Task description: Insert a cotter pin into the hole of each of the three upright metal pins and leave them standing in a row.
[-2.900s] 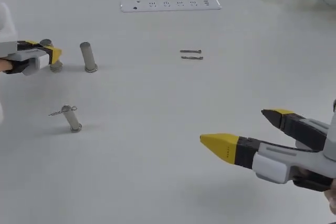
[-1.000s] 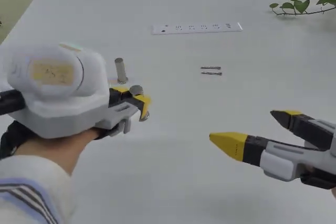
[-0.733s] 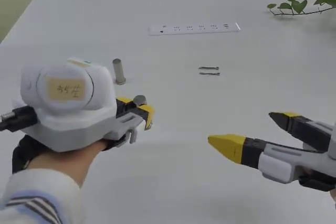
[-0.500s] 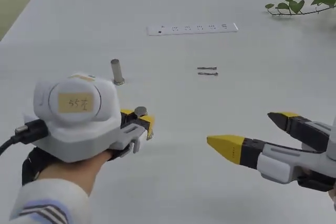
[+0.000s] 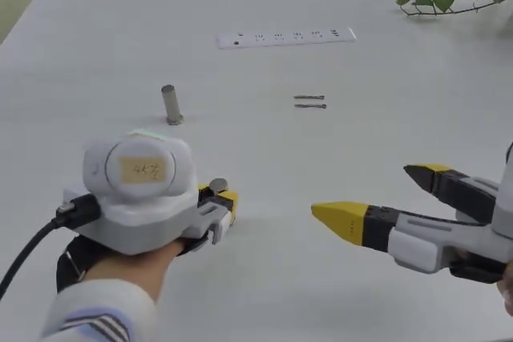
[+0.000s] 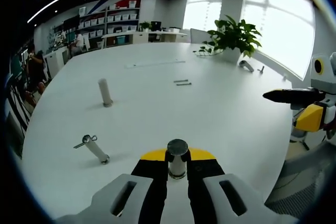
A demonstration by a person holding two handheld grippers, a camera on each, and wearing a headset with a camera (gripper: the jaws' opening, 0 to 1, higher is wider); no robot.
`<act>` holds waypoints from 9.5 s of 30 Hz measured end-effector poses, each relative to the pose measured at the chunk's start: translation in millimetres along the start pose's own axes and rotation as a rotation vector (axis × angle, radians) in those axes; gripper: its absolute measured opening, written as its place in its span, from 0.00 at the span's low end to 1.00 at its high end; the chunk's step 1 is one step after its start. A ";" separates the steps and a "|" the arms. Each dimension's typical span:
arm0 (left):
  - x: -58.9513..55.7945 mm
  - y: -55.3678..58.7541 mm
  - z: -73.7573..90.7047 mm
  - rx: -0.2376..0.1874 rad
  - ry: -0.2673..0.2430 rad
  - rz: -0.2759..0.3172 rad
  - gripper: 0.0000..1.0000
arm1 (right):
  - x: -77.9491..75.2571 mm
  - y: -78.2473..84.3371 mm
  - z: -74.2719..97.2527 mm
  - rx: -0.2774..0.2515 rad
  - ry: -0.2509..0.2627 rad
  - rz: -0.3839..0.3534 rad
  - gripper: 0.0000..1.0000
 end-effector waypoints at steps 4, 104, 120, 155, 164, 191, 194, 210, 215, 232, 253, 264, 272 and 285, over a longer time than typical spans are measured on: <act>-1.6 3.0 -2.4 0.001 0.004 0.013 0.09 | -0.3 0.7 0.5 0.002 0.004 0.000 0.90; 32.9 5.2 97.9 -0.180 0.227 0.009 0.99 | -9.7 2.1 3.5 0.088 0.033 0.021 0.96; 30.4 7.4 102.0 -0.169 0.241 0.019 0.99 | -25.4 -19.9 -6.6 0.147 0.003 0.156 0.89; 39.1 4.6 113.7 -0.152 0.218 0.042 0.99 | -66.0 -51.7 -98.8 0.490 -0.210 0.669 0.59; 40.4 2.0 113.6 -0.149 0.213 0.042 0.99 | -82.0 -56.9 -132.0 0.561 -0.243 0.773 0.53; 42.4 3.1 106.7 -0.115 0.215 0.038 0.99 | -140.1 -50.2 -202.2 0.638 -0.179 0.792 0.24; 43.4 1.9 106.4 -0.117 0.212 0.041 0.99 | -143.6 -51.5 -206.6 0.637 -0.172 0.774 0.21; 44.0 2.7 104.4 -0.113 0.207 0.060 0.97 | -147.4 -48.4 -212.7 0.689 -0.173 0.730 0.09; 43.4 1.9 103.6 -0.111 0.209 0.060 0.96 | -145.1 -44.9 -212.2 0.705 -0.183 0.667 0.03; 47.6 0.1 107.3 -0.120 0.204 0.057 0.96 | -132.2 -39.8 -205.2 0.705 -0.181 0.762 0.00; 53.4 -7.6 120.2 -0.142 0.187 0.039 0.93 | -119.8 -85.2 -183.2 0.576 -0.139 0.878 0.00; 52.1 -20.6 122.2 -0.160 0.190 0.028 0.90 | -72.7 -111.3 -148.7 0.422 -0.205 1.004 0.00; 40.4 -24.0 118.1 -0.169 0.217 0.069 0.84 | -36.9 -123.0 -120.2 0.284 -0.216 1.070 0.00; 27.2 -39.9 109.8 -0.185 0.286 0.150 0.73 | 14.5 -115.6 -72.2 0.145 -0.252 1.171 0.00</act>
Point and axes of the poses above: the centre of the closed fingertips' face, and the gripper's own axes: z roughly backward along the fingers, x roughly to its left, y roughly out of its underside, the point moved 4 cm from there along z, roughly backward along the fingers
